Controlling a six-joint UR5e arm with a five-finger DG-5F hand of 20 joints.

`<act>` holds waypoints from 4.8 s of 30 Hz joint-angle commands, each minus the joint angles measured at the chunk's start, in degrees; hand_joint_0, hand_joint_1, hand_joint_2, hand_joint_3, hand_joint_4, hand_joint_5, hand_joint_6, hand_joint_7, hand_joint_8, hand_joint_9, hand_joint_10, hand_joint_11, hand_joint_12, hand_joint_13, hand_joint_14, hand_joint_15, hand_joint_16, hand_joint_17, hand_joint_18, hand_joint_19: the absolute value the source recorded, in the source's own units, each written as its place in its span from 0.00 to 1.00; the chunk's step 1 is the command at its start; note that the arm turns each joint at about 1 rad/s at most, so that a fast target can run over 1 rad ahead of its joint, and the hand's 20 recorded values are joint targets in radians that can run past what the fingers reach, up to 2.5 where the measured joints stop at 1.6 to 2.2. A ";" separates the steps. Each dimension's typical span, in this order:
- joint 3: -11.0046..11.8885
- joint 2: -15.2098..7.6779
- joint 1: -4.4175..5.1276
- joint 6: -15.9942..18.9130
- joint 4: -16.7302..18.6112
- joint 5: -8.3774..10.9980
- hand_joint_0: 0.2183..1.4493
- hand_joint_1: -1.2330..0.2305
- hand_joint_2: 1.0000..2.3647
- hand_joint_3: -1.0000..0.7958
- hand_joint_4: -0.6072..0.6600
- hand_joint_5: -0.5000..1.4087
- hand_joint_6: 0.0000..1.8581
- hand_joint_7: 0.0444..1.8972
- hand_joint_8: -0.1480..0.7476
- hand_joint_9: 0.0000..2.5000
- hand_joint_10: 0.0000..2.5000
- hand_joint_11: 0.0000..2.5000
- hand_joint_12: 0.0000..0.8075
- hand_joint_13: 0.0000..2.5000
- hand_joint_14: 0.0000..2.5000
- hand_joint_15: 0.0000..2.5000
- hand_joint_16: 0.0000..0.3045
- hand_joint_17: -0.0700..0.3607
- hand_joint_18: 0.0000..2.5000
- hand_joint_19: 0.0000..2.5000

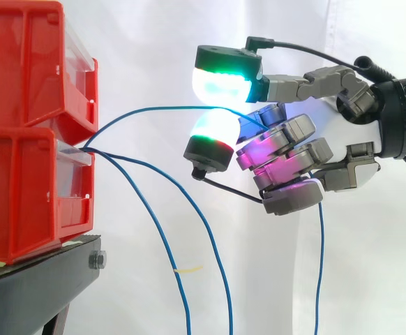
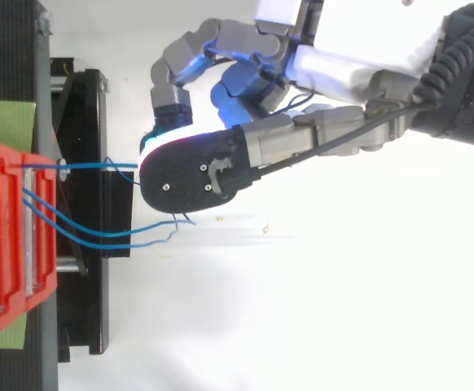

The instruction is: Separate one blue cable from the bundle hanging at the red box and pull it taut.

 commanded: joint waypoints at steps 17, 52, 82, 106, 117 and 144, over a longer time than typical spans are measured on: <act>-0.77 0.00 0.00 0.34 1.66 0.47 0.34 0.38 0.01 0.38 0.64 0.16 0.50 0.59 0.52 0.35 0.85 0.52 0.42 0.44 0.74 0.55 0.14 0.39 0.49 0.55; -3.93 0.00 0.27 0.34 4.73 0.47 0.46 0.33 0.00 0.31 0.51 0.16 0.51 0.77 0.53 0.34 0.83 0.53 0.43 0.42 0.75 0.54 0.14 0.38 0.46 0.56; -9.29 0.00 0.79 -0.81 9.48 1.09 0.42 0.34 0.01 0.34 0.57 0.16 0.51 0.74 0.52 0.34 0.84 0.51 0.43 0.42 0.74 0.54 0.14 0.39 0.46 0.56; -9.91 4.65 0.79 -7.75 8.69 8.38 0.29 0.38 0.00 0.28 0.62 0.16 0.50 0.57 0.53 0.34 0.81 0.53 0.44 0.41 0.75 0.54 0.15 0.40 0.46 0.56; -12.02 4.65 1.06 -7.48 11.85 8.21 0.25 0.37 0.00 0.28 0.63 0.16 0.49 0.57 0.54 0.33 0.83 0.51 0.46 0.40 0.78 0.52 0.16 0.42 0.47 0.55; -12.02 4.65 1.23 -7.40 11.94 8.38 0.32 0.35 0.02 0.50 0.61 0.17 0.50 0.64 0.53 0.35 0.79 0.53 0.44 0.41 0.76 0.53 0.15 0.40 0.46 0.55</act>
